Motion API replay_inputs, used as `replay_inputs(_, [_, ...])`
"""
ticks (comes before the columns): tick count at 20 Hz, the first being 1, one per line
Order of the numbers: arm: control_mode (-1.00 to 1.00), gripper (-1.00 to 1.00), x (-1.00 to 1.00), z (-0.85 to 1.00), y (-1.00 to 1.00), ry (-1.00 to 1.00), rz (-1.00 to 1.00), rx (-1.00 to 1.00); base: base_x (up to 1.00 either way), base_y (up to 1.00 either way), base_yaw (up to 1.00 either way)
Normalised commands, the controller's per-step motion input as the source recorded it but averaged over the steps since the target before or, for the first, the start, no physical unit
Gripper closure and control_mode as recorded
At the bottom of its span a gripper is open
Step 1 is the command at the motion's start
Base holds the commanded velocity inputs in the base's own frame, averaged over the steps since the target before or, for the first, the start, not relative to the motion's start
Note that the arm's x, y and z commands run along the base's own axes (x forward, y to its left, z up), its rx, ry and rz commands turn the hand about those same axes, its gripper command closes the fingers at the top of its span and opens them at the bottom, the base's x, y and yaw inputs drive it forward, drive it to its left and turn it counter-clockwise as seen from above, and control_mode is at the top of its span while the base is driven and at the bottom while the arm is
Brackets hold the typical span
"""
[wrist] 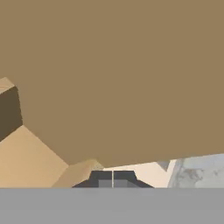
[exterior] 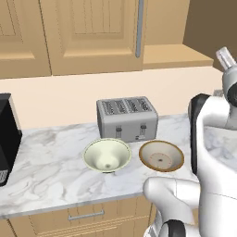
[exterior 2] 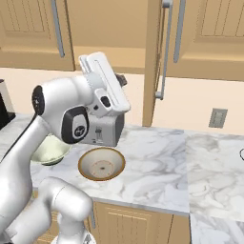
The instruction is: Open the cabinet. Pick the bowls from the counter and place them in the cabinet. Then close the cabinet.
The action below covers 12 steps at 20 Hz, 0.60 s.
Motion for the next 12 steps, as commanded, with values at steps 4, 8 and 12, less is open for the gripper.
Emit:
replay_inputs(4, [-1.0,1.0,-0.51,0.72,0.91,0.43,0.06,-0.27,0.0,0.0,0.0])
replay_inputs(8, [-1.0,-1.0,-0.64,0.46,0.89,0.28,0.24,-0.29,0.0,0.0,0.0])
replay_inputs(12, [-1.0,-1.0,-0.43,0.02,0.72,-0.05,0.32,-0.18,0.0,0.0,0.0])
